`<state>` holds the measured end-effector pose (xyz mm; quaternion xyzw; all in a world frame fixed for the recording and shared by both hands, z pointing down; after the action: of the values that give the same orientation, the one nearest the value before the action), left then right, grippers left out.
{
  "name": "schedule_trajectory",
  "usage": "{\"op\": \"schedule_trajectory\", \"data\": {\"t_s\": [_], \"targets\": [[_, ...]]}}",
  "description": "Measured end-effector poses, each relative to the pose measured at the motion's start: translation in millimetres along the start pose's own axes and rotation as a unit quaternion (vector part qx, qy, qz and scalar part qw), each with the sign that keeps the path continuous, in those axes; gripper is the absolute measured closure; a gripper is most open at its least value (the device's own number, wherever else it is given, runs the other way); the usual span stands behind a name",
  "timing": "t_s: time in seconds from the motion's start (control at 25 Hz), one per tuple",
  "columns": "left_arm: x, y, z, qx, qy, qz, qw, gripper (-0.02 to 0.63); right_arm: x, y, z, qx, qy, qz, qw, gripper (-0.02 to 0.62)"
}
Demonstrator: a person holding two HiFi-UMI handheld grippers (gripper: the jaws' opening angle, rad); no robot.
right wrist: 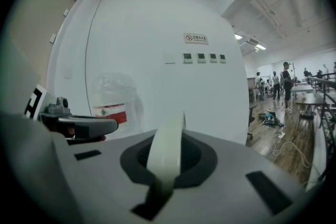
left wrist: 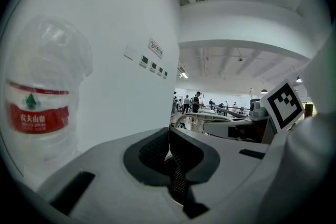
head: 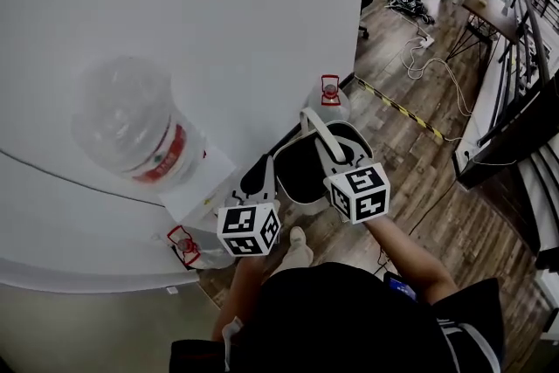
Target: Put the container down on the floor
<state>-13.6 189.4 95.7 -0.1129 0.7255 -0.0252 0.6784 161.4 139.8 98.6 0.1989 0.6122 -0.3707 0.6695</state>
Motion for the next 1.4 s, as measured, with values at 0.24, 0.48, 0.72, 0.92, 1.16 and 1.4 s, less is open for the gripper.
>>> {"op": "schedule_trajectory", "data": {"t_s": [0.24,0.48,0.72,0.92,1.16,1.4], "targets": [[14,-48,-23,-0.006,0.003,-0.005,1.0000,0.586,17,-45,25,-0.004,-0.004,-0.006,1.000,0.566],[27,-92,-45,-0.014,0.006,-0.008,0.9999,0.586,31,-87,43,-0.005,-0.005,-0.012,1.000,0.566],[34,-128,-66,-0.020,0.013,-0.012,0.9996,0.586,39,-124,57,-0.008,-0.008,-0.020,1.000,0.566],[27,-150,-83,-0.023,0.011,-0.016,0.9995,0.586,32,-153,67,-0.010,-0.007,-0.031,0.999,0.566],[24,-165,-99,-0.029,0.004,-0.020,0.9994,0.586,33,-182,72,-0.016,-0.006,-0.042,0.999,0.566],[21,-175,-109,-0.042,0.014,-0.026,0.9987,0.586,28,-196,70,-0.021,-0.009,-0.051,0.998,0.566]]}}
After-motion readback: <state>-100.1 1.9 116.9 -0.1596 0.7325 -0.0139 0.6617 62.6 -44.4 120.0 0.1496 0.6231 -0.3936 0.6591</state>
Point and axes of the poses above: the fingertips, and each gripper's own axes: y backward along the fingers, z to its right, x out of its top, the point moved 7 cm from there along y, backward along the fingers, and after that the axes turned 11 degrees about x, right-handed, at the moved point
